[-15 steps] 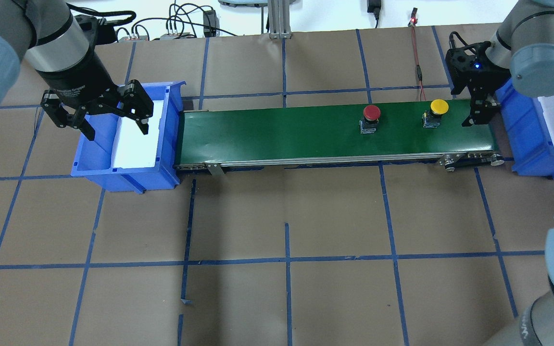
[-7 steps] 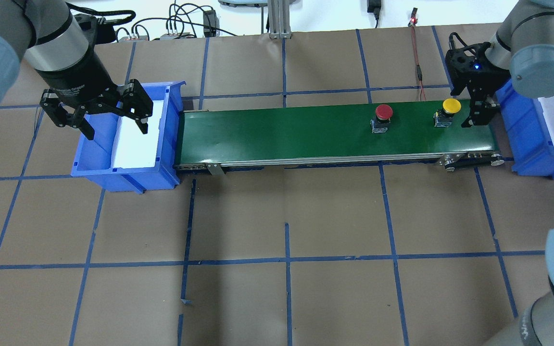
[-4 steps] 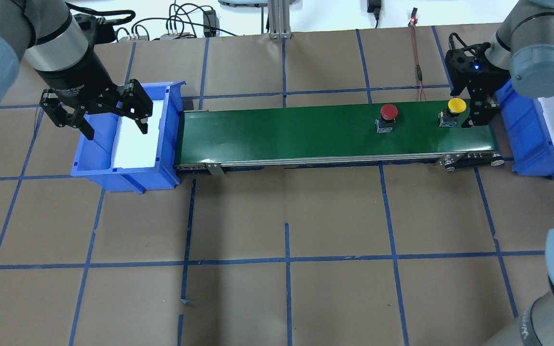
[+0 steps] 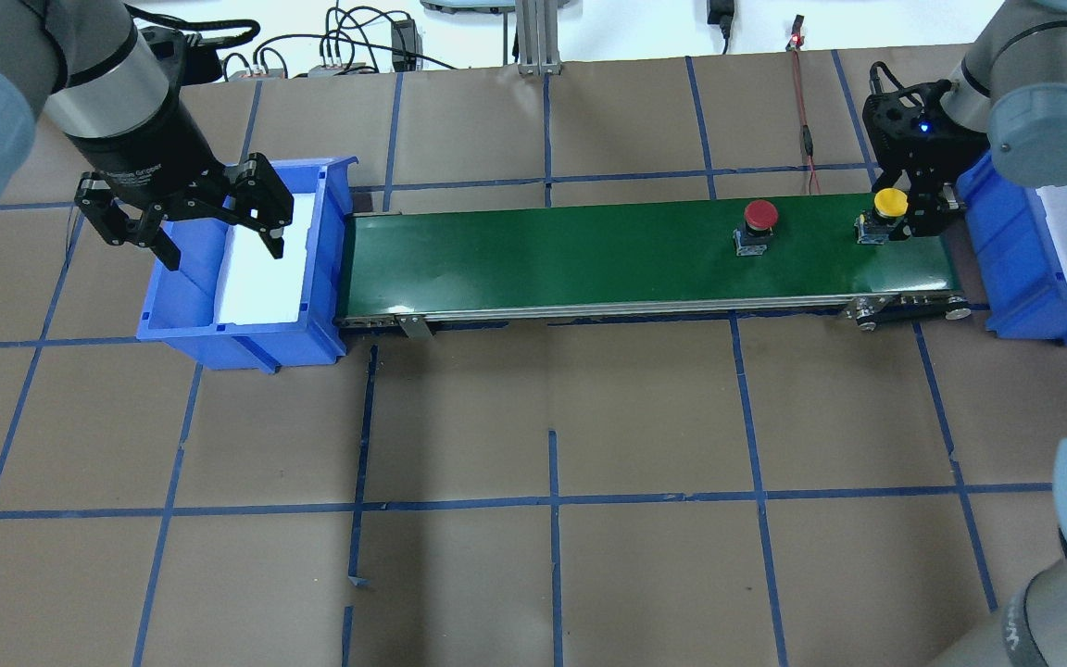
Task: Transport two buttons from left to right
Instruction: 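Lower the right gripper onto the arriving yellow button and grasp it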
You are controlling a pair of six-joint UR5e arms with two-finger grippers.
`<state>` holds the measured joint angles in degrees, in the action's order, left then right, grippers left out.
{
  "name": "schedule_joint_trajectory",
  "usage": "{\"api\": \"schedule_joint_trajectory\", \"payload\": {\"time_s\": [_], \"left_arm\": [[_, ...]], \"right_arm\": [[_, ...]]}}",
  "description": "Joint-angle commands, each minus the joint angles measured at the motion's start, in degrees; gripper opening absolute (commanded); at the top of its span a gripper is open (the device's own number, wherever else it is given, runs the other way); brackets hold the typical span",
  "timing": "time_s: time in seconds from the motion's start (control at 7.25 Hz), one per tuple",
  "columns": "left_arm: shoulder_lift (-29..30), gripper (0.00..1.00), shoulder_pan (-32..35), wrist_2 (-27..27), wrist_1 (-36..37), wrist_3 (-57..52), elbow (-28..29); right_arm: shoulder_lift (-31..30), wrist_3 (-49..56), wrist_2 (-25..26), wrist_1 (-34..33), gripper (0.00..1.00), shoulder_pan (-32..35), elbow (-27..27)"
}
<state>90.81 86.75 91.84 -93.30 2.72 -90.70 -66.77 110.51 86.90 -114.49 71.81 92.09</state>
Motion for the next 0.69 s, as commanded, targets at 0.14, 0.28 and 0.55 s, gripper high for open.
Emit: {"api": "schedule_joint_trajectory", "payload": {"time_s": [0.14, 0.28, 0.55], "left_arm": [[-0.02, 1.0, 0.0, 0.0, 0.04, 0.0, 0.0], [-0.02, 1.0, 0.0, 0.0, 0.05, -0.09, 0.0], [0.07, 1.0, 0.0, 0.09, 0.05, 0.0, 0.0]], "right_arm": [[-0.63, 0.32, -0.15, 0.58, 0.08, -0.44, -0.51], [-1.25, 0.4, -0.06, 2.32, 0.08, -2.62, -2.6], [-1.61, 5.89, 0.11, 14.87, 0.08, -9.38, -13.64]]}}
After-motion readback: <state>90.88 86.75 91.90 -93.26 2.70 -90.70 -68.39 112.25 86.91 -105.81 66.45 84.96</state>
